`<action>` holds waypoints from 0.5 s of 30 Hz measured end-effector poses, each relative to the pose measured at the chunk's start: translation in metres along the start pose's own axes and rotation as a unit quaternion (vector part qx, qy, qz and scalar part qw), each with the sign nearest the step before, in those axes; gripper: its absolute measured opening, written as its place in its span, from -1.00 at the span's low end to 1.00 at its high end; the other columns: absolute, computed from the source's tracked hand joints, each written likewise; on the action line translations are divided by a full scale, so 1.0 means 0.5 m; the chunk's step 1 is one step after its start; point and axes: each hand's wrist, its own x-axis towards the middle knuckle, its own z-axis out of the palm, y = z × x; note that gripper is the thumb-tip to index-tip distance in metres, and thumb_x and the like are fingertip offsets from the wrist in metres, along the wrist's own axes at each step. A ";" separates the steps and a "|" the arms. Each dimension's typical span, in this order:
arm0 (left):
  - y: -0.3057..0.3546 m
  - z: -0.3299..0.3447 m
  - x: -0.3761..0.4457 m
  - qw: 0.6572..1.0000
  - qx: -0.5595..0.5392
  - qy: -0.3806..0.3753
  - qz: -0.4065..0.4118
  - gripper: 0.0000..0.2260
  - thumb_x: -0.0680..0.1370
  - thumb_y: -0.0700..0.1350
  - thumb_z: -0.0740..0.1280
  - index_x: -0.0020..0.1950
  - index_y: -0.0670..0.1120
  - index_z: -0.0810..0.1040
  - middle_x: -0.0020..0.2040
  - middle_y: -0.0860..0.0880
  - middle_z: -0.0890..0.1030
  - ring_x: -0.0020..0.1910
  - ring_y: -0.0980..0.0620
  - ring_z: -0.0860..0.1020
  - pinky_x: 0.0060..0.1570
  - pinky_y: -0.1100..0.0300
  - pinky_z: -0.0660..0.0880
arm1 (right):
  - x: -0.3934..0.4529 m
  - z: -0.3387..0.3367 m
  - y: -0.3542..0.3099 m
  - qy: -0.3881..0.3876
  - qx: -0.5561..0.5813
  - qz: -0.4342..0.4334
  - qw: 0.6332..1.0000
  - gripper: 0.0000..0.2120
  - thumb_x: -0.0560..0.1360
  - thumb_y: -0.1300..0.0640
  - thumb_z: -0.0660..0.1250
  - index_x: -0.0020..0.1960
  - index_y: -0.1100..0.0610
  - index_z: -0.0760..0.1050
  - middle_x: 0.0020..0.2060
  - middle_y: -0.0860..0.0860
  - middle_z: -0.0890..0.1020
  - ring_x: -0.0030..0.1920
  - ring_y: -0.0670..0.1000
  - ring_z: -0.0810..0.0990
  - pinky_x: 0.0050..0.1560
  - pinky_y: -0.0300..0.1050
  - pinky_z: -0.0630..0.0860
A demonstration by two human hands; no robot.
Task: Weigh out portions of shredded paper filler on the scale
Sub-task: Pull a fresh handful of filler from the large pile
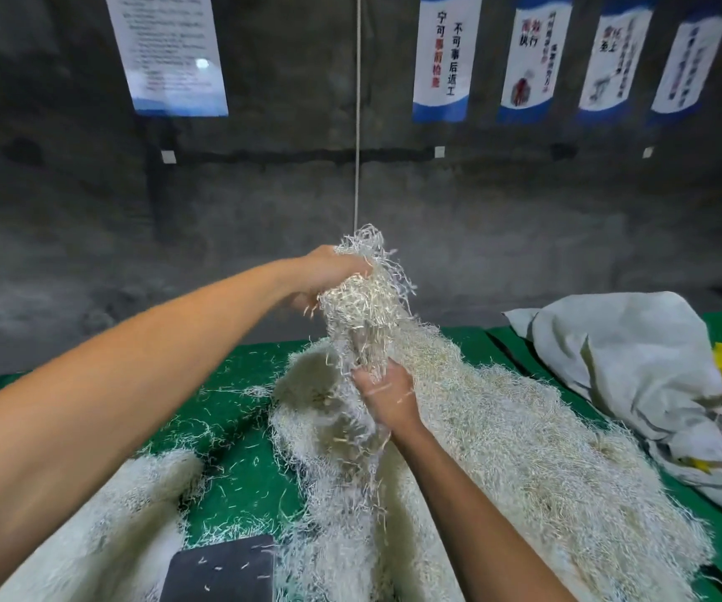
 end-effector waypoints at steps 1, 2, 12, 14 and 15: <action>-0.007 -0.008 -0.003 1.000 -0.011 0.002 -0.007 -0.26 0.50 0.18 0.38 0.59 -0.09 0.24 0.59 -0.12 0.27 0.50 -0.20 0.32 0.38 -0.20 0.33 | -0.009 -0.003 0.016 -0.013 -0.028 0.007 0.999 -0.87 0.60 0.08 0.38 0.14 -0.04 0.53 -0.09 0.08 0.64 -0.20 -0.02 0.59 -0.25 -0.14 0.61; -0.017 -0.018 -0.006 0.999 -0.032 0.014 -0.006 -0.28 0.54 0.17 0.35 0.61 -0.08 0.22 0.59 -0.10 0.26 0.53 -0.16 0.30 0.42 -0.17 0.30 | -0.015 -0.007 0.040 -0.026 -0.026 0.021 0.999 -0.90 0.64 0.09 0.33 0.14 0.02 0.55 -0.12 0.12 0.66 -0.23 -0.01 0.62 -0.20 -0.01 0.66; -0.150 -0.147 -0.017 0.933 -0.303 0.186 -0.052 -0.24 0.46 0.04 0.43 0.57 -0.18 0.24 0.50 -0.23 0.39 0.41 -0.26 0.45 0.38 -0.24 0.40 | -0.053 -0.062 0.179 -0.054 -0.402 0.138 0.903 -0.78 0.68 0.11 0.17 0.28 0.17 0.41 0.18 0.13 0.60 0.17 0.13 0.59 0.17 -0.01 0.51; -0.173 -0.165 -0.018 0.902 -0.375 0.206 -0.062 -0.23 0.46 0.05 0.40 0.59 -0.12 0.20 0.52 -0.22 0.37 0.42 -0.27 0.44 0.38 -0.26 0.40 | -0.060 -0.063 0.169 -0.062 -0.417 0.151 0.894 -0.78 0.66 0.11 0.13 0.26 0.13 0.42 0.16 0.10 0.59 0.16 0.11 0.59 0.20 0.02 0.51; -0.181 -0.172 -0.021 0.890 -0.398 0.214 -0.066 -0.23 0.46 0.08 0.38 0.60 -0.08 0.19 0.53 -0.21 0.36 0.43 -0.28 0.43 0.39 -0.27 0.39 | -0.061 -0.065 0.169 -0.057 -0.427 0.156 0.889 -0.78 0.65 0.10 0.15 0.25 0.12 0.43 0.15 0.09 0.60 0.15 0.10 0.59 0.20 0.02 0.52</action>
